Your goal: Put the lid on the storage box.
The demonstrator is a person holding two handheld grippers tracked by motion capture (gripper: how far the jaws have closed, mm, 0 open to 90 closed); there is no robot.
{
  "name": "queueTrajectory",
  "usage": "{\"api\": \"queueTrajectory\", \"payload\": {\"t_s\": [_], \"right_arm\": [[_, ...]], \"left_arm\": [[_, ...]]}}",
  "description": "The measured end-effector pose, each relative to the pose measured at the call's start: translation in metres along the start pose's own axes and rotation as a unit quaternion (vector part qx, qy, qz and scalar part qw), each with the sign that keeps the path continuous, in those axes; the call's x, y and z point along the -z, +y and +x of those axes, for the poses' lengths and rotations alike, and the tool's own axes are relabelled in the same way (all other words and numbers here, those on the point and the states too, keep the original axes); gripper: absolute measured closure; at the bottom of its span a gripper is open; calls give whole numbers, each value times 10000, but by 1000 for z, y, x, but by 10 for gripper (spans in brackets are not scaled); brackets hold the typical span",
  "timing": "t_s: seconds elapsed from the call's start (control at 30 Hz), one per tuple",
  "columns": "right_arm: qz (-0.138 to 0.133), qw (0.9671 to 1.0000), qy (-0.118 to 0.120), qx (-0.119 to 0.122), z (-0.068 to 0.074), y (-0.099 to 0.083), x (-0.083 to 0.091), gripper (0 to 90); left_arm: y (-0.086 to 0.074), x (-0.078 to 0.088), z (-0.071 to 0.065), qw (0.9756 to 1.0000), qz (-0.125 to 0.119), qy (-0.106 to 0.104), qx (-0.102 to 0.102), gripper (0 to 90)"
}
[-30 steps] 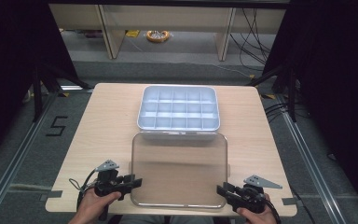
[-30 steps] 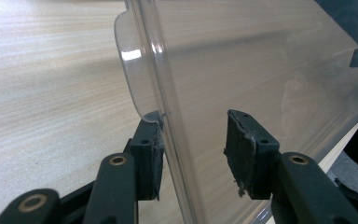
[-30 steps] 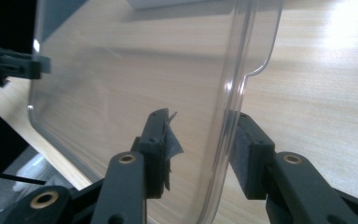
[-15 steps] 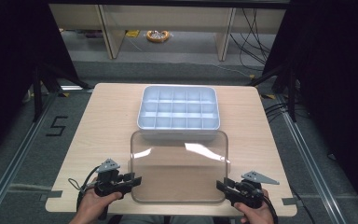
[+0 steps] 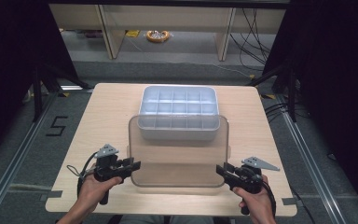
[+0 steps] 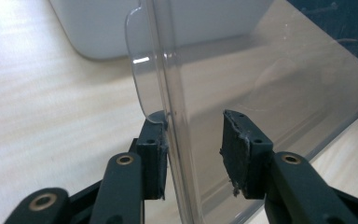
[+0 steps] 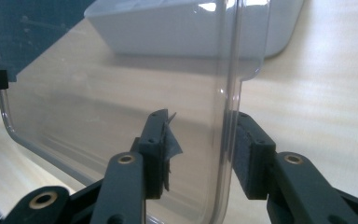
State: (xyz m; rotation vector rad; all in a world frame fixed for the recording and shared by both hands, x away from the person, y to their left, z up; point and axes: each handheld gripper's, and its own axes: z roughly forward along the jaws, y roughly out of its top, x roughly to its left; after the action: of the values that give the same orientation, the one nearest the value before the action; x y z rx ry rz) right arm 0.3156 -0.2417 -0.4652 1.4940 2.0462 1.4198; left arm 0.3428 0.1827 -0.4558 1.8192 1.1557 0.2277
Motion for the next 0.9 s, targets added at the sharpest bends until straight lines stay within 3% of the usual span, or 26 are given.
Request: {"api": "queueTrajectory", "payload": {"t_s": [0.13, 0.17, 0.2, 0.27, 0.3, 0.53, 0.57, 0.6, 0.73, 0.9], "right_arm": [[-59, 9999, -74, 61, -2, 10, -3, 608], [-110, 9998, -95, -143, 0, 15, -5, 600], [-139, 9998, -113, 94, -4, 18, -7, 595], [-129, 9998, -95, -149, -3, 24, -7, 589], [-201, 9998, -74, -27, -5, 26, -9, 589], [-319, 9993, -207, 72, -5, 44, -15, 591], [-259, 9994, -197, -155, -2, 47, -14, 591], [-357, 9992, -193, 56, -6, 49, -16, 590], [-400, 9990, -193, 56, -7, 63, -21, 587], [-446, 9984, -357, -7, -6, 79, -29, 583]], "left_arm": [[9, -2, 1, 10000, -70, 9, -28, 606], [12, -2, 1, 10000, -92, 27, -25, 602], [19, -1, 1, 9999, -109, 21, -39, 599], [24, -2, 2, 9998, -168, 39, -25, 597], [24, -2, 2, 9998, -168, 39, -25, 597], [42, -8, 8, 9997, -237, 112, -18, 594], [46, -9, 9, 9996, -260, 129, 31, 594], [50, -10, 11, 9996, -267, 99, 64, 594], [64, -12, 15, 9992, -353, 176, 101, 593], [79, -18, 20, 9988, -410, 242, 148, 584]]}}
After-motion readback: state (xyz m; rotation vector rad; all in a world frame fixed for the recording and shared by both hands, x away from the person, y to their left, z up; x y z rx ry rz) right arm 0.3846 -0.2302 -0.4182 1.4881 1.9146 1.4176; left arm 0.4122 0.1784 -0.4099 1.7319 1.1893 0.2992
